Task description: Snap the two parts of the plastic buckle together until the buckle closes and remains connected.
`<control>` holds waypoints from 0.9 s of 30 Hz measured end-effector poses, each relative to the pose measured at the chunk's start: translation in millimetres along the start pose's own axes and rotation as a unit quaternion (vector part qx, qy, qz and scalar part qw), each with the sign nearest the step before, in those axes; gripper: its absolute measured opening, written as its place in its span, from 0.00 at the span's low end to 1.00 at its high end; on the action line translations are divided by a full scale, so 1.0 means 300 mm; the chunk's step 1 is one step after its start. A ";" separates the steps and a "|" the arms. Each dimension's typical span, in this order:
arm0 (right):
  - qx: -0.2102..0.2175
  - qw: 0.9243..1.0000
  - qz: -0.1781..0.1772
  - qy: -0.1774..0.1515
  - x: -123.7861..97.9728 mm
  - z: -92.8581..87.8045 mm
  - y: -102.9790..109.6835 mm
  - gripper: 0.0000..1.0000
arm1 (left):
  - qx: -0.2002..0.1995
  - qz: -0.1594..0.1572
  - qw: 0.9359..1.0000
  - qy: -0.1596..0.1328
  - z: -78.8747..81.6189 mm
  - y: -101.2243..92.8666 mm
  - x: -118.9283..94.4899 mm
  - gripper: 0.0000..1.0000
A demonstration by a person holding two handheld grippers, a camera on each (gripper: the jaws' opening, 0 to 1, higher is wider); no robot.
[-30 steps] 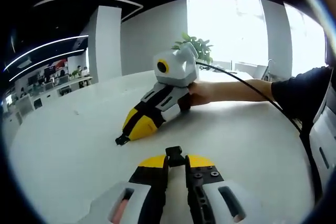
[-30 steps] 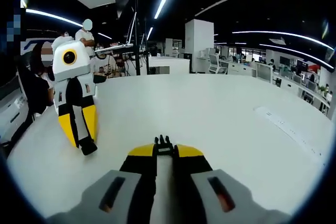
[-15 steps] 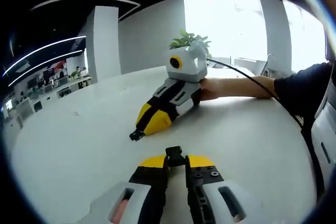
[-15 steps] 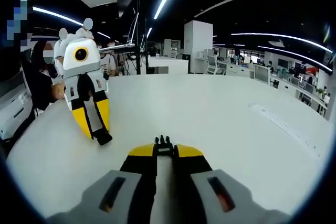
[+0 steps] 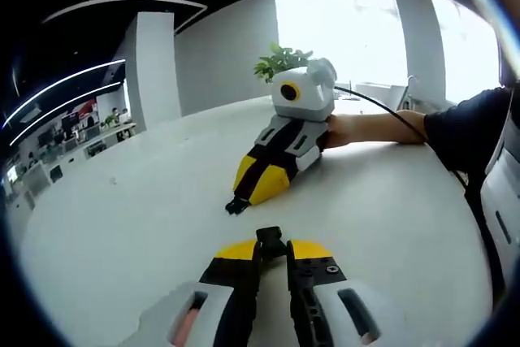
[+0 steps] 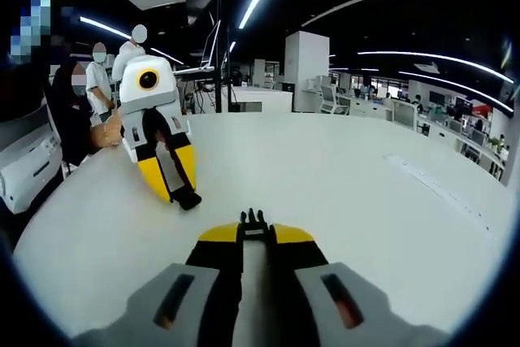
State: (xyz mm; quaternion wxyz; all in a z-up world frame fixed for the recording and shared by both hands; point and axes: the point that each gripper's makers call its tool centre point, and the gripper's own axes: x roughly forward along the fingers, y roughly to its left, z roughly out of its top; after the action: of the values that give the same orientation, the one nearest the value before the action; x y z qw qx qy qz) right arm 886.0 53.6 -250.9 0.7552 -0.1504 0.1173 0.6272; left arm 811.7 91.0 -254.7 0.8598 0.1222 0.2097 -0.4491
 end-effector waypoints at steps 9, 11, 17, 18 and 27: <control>0.000 1.000 0.010 -0.002 -0.042 -0.004 0.043 0.13 | 0.027 -0.014 1.000 0.008 -0.003 -0.029 0.013 0.12; 0.000 1.000 0.013 -0.003 -0.049 -0.003 0.050 0.13 | 0.034 -0.016 0.999 0.008 -0.002 -0.034 0.014 0.12; -0.019 1.000 0.023 0.000 -0.075 0.005 0.064 0.13 | 0.062 -0.027 0.998 0.009 0.003 -0.045 0.012 0.12; -0.021 0.999 0.025 0.000 -0.075 0.006 0.065 0.13 | 0.066 -0.028 0.997 0.008 0.006 -0.046 0.011 0.12; -0.034 0.998 0.060 0.005 -0.068 -0.008 0.129 0.12 | 0.084 -0.033 0.996 0.004 0.011 -0.046 0.005 0.12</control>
State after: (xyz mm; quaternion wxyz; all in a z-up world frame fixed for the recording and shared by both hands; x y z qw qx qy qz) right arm 844.2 40.6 -248.8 0.7102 -0.1720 0.1088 0.6739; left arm 801.8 80.8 -252.9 0.8301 0.1891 0.1783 -0.4933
